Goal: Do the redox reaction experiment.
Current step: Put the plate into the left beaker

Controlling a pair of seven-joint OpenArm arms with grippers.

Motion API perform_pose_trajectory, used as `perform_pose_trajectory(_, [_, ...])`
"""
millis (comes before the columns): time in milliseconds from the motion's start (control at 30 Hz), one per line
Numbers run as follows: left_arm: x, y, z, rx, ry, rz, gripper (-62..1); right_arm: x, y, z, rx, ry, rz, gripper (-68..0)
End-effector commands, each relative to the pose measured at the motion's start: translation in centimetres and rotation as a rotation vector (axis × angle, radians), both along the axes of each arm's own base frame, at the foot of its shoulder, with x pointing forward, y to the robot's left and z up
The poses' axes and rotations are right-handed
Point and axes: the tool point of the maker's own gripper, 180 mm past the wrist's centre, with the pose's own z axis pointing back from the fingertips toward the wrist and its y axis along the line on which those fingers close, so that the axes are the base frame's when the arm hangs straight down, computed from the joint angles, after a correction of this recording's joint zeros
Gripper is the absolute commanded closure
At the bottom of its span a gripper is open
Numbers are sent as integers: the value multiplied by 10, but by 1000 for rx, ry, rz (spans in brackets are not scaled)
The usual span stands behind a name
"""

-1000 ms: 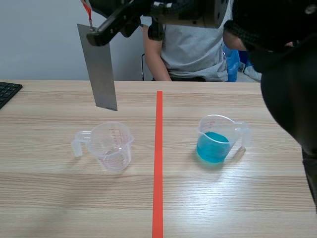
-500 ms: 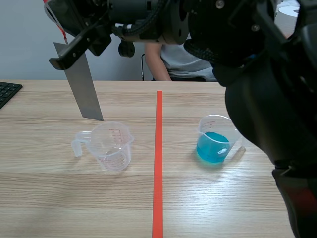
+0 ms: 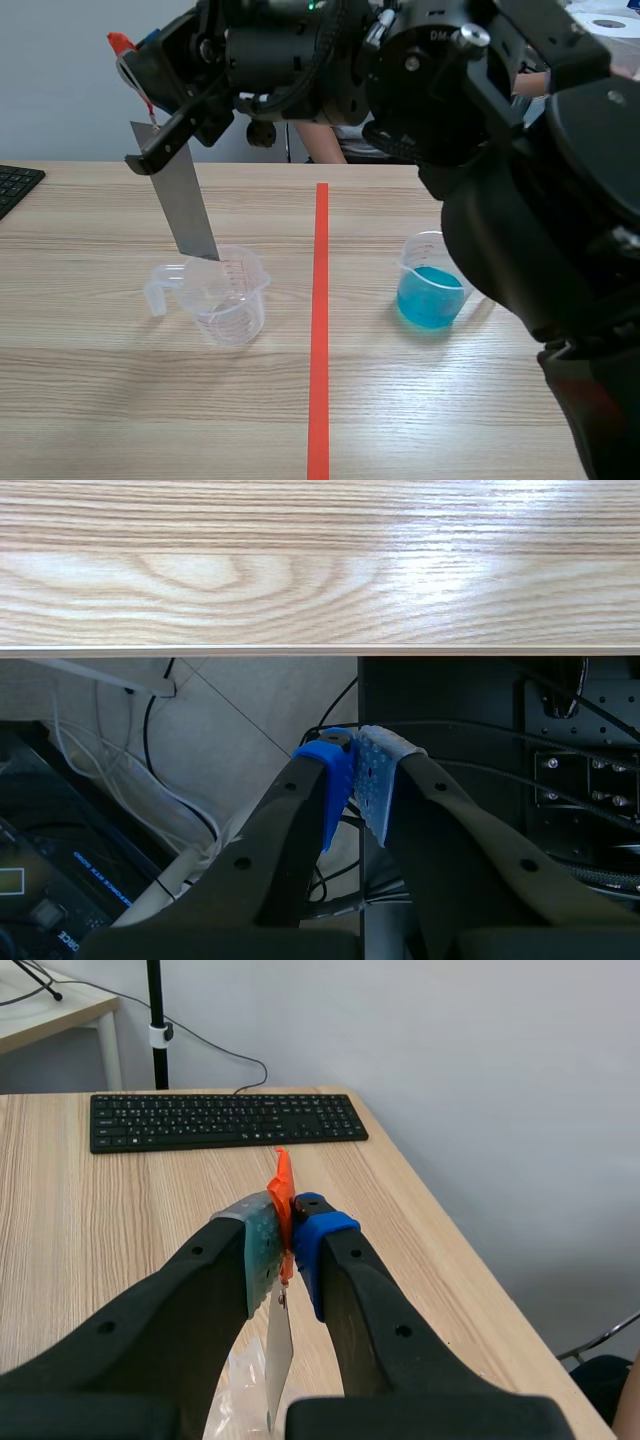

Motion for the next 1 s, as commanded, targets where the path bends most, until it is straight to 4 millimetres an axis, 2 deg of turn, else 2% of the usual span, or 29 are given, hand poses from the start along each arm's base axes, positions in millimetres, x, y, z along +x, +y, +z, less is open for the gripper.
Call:
perform_pose_trajectory(0, [5,-3,3,-9,-23,4,-47,5,1,12,23,-34,0,-16])
perform_pose_trajectory(333, [5,-3,3,-9,-23,4,-47,17,-1,-13,5,9,-21,-16])
perform_pose_trajectory(767, [5,-3,3,-9,-22,4,-47,34,-7,-64,-38,70,-56,-15])
perform_pose_trajectory(967, [5,-3,3,-9,-23,4,-47,34,-7,-81,-71,76,-52,-15])
